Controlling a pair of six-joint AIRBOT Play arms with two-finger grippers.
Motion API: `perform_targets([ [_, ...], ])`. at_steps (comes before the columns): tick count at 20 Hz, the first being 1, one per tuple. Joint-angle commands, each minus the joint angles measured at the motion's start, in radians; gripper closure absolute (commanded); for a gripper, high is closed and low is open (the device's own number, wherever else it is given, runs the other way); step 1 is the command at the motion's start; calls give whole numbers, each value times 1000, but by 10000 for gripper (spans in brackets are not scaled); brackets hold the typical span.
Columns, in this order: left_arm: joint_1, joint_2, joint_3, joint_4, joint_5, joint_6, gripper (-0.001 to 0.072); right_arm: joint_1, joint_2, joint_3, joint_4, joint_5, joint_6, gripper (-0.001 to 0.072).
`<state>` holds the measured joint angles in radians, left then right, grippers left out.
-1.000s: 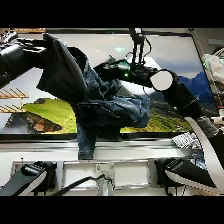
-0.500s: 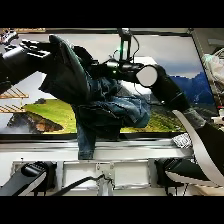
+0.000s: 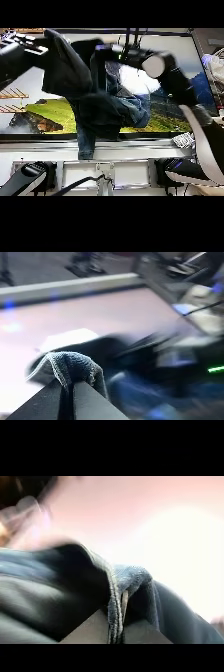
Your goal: Fold the clothes and pants, and hang the long-sleeved shirts on hangers.
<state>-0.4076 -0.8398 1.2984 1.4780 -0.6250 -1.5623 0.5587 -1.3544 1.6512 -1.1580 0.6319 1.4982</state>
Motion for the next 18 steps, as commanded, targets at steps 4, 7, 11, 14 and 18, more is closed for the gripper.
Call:
perform_targets([
  [4,-14,-131,221,145,486,-98,684,-4,31,496,-96,-2,-194,665],
  [7,-29,-132,309,145,533,-98,683,-4,141,463,-188,119,-259,665],
  [11,-19,-190,307,146,80,-98,684,-4,221,324,-343,376,-251,665],
  [14,0,-304,307,146,-288,-68,683,-4,182,301,-344,619,-251,667],
  [18,26,-437,307,193,-602,-68,684,-8,88,196,-374,603,-223,667],
])
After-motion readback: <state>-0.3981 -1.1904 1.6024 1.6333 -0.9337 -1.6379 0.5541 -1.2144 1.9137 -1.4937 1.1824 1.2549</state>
